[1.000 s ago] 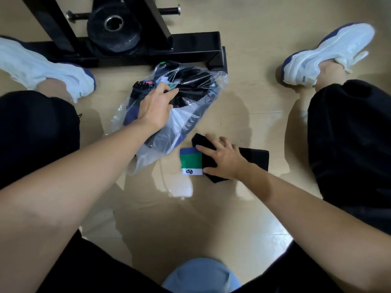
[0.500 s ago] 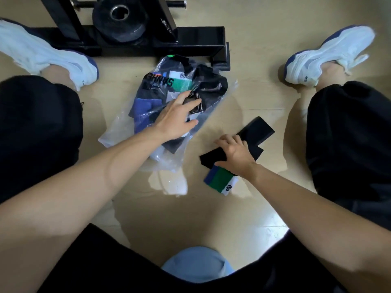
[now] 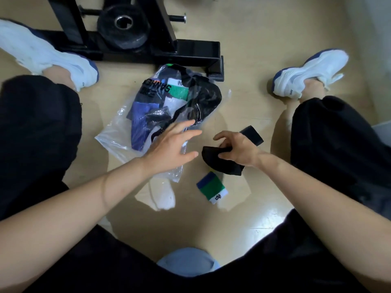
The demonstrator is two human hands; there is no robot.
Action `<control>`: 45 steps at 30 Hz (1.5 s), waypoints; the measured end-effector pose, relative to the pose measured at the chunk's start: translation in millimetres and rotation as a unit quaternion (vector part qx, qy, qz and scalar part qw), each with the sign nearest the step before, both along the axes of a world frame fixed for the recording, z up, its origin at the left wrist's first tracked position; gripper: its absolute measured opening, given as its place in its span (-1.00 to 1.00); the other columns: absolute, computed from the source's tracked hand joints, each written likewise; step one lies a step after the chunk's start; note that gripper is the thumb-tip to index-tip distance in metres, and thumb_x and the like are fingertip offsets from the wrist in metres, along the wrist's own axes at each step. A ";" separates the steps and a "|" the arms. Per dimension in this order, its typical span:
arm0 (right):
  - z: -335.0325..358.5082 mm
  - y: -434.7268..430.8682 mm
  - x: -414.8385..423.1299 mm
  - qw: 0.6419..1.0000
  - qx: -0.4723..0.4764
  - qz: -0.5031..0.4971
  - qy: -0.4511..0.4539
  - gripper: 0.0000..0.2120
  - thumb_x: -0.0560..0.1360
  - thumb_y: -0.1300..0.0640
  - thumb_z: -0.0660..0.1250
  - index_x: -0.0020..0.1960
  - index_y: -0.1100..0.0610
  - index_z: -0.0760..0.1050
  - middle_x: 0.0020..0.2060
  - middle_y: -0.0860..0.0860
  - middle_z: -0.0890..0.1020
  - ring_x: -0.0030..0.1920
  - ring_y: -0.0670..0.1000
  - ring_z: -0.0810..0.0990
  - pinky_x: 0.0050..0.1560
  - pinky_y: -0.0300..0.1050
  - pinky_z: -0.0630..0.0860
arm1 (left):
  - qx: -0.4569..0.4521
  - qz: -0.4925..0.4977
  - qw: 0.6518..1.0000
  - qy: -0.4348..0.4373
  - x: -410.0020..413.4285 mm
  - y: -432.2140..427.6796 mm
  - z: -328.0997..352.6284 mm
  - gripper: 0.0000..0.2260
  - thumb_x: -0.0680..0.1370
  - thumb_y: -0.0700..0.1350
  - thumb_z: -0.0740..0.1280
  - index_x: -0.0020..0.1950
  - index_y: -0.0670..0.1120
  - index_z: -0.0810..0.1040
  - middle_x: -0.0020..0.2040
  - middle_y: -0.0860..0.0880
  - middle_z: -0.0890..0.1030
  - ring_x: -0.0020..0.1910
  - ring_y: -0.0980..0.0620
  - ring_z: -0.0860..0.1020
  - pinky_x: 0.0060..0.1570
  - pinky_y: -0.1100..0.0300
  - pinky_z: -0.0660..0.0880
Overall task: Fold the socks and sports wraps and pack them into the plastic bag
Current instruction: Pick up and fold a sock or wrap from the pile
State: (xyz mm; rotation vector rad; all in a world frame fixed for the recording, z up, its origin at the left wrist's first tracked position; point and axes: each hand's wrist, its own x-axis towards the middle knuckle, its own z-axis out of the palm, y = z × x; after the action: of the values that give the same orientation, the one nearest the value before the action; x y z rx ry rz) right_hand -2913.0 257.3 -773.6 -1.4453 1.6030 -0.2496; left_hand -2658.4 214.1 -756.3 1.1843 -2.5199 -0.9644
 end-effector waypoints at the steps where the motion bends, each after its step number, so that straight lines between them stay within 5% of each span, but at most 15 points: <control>1: 15.8 1.5 -1.1 1.000 0.007 -0.005 -0.025 -0.64 0.43 0.28 0.50 0.18 0.07 0.55 -0.13 0.09 0.65 -0.05 0.08 0.63 0.05 -0.08 0.56 | 0.016 0.007 1.000 0.012 -2.9 3.9 5.9 -0.44 0.51 0.04 0.49 0.49 0.04 0.45 0.54 0.03 0.34 0.51 0.01 0.30 0.45 0.07 0.24; 6: 87.4 23.7 -2.5 0.987 -0.007 -0.045 -0.156 -0.84 0.47 0.29 0.48 0.04 0.15 0.64 -0.17 0.06 0.70 -0.17 -0.01 0.62 -0.09 -0.10 0.58 | 0.174 0.039 0.980 0.086 -14.4 23.0 32.8 -0.42 0.48 0.01 0.53 0.47 0.10 0.43 0.41 0.20 0.44 0.41 0.17 0.40 0.44 0.16 0.31; 10: 120.3 45.2 1.9 0.962 -0.056 -0.120 -0.241 -0.91 0.47 0.26 0.46 -0.06 0.24 0.59 -0.24 0.06 0.63 -0.22 -0.02 0.58 -0.21 -0.17 0.55 | 0.212 0.057 0.965 0.146 -23.9 33.5 47.3 -0.76 0.50 -0.08 0.52 0.05 0.13 0.53 0.03 0.34 0.61 0.12 0.36 0.53 0.23 0.27 0.40; 13: 131.5 56.5 5.3 0.930 -0.083 -0.195 -0.301 -0.87 0.43 0.19 0.46 -0.07 0.22 0.57 -0.24 0.06 0.64 -0.22 0.02 0.59 -0.23 -0.17 0.56 | 0.279 0.066 0.939 0.187 -26.5 37.6 53.1 -0.79 0.50 -0.16 0.51 -0.03 0.02 0.50 -0.11 0.15 0.67 -0.06 0.22 0.62 0.05 0.25 0.50; 16: 133.3 63.7 4.9 0.880 -0.111 -0.299 -0.353 -0.87 0.45 0.20 0.44 -0.03 0.22 0.57 -0.23 0.07 0.67 -0.22 0.03 0.63 -0.20 -0.13 0.59 | 0.321 0.049 0.927 0.187 -17.7 44.9 53.3 -0.75 0.48 -0.12 0.52 0.09 -0.06 0.55 -0.01 -0.06 0.71 0.03 0.03 0.68 0.10 0.11 0.57; 20: 126.2 68.7 -12.4 0.838 -0.148 -0.404 -0.337 -0.85 0.53 0.20 0.41 0.05 0.26 0.55 -0.14 0.15 0.63 -0.13 0.08 0.61 -0.12 -0.04 0.55 | 0.327 0.025 0.936 0.125 3.0 47.2 49.7 -0.89 0.52 -0.17 0.49 -0.07 -0.16 0.60 -0.18 -0.10 0.68 -0.16 0.11 0.60 -0.09 0.13 0.50; 24: 114.2 72.1 -33.4 0.844 -0.175 -0.436 -0.258 -0.75 0.50 0.15 0.47 0.01 0.34 0.56 -0.15 0.18 0.60 -0.13 0.11 0.58 -0.05 0.06 0.53 | 0.327 0.063 0.938 0.097 17.2 46.4 52.0 -0.71 0.54 -0.13 0.48 -0.27 -0.19 0.45 -0.32 -0.02 0.45 -0.27 0.08 0.43 -0.22 0.16 0.29; 28: 103.9 71.5 -41.8 0.849 -0.158 -0.449 -0.229 -0.73 0.48 0.10 0.48 -0.01 0.31 0.57 -0.17 0.16 0.61 -0.13 0.10 0.60 -0.05 0.07 0.54 | 0.294 0.095 0.947 0.089 17.9 47.1 54.5 -0.82 0.54 -0.08 0.48 -0.20 -0.09 0.56 -0.27 0.00 0.62 -0.24 0.13 0.54 -0.14 0.20 0.40; 31: 97.5 68.3 -44.9 0.846 -0.165 -0.462 -0.209 -0.72 0.47 0.09 0.47 -0.02 0.31 0.56 -0.18 0.15 0.62 -0.14 0.08 0.60 -0.05 0.09 0.56 | 0.297 0.105 0.946 0.078 12.3 50.2 52.3 -0.92 0.51 -0.12 0.51 -0.03 0.01 0.66 -0.06 0.09 0.73 -0.02 0.21 0.64 0.04 0.32 0.49; 35: 93.0 66.3 -52.6 0.857 -0.202 -0.463 -0.101 -0.83 0.47 0.10 0.46 -0.06 0.21 0.59 -0.16 0.18 0.66 -0.18 0.08 0.61 -0.02 0.14 0.60 | 0.277 0.124 0.950 0.068 10.5 56.4 44.7 -0.88 0.50 -0.18 0.51 -0.01 0.01 0.70 -0.10 0.07 0.73 -0.07 0.19 0.65 -0.04 0.32 0.54; 39: 83.9 62.7 -54.3 0.927 -0.144 -0.343 0.056 -0.91 0.46 0.12 0.46 -0.05 0.06 0.58 -0.15 0.07 0.66 -0.08 0.14 0.64 -0.07 0.02 0.60 | 0.256 0.124 0.955 0.083 9.6 57.5 43.2 -0.87 0.51 -0.19 0.50 -0.10 0.05 0.67 -0.19 0.16 0.70 -0.16 0.29 0.60 -0.11 0.41 0.46; 42: 80.3 65.2 -41.0 0.950 -0.114 -0.233 0.176 -0.61 0.40 0.06 0.52 0.20 0.02 0.55 -0.01 0.01 0.63 0.03 0.08 0.59 0.04 -0.01 0.55 | 0.250 0.104 0.957 0.100 7.4 58.6 45.7 -0.78 0.51 -0.24 0.48 -0.08 0.12 0.66 -0.19 0.27 0.68 -0.15 0.35 0.58 -0.10 0.49 0.42; 45: 82.6 67.0 -14.5 0.973 -0.177 -0.116 0.092 -0.49 0.39 0.07 0.55 0.31 0.05 0.52 0.16 0.00 0.59 0.15 0.03 0.54 0.17 -0.11 0.48 | 0.252 0.074 0.959 0.108 5.8 60.3 45.4 -0.78 0.53 -0.24 0.46 -0.02 0.10 0.67 -0.11 0.20 0.71 -0.08 0.29 0.61 -0.04 0.43 0.46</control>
State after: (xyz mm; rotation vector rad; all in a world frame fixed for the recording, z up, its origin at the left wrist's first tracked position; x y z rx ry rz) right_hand -2927.5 324.2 -691.0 -1.5824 1.9561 -0.5750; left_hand -2652.6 274.4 -710.9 1.2817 -2.0401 -1.6565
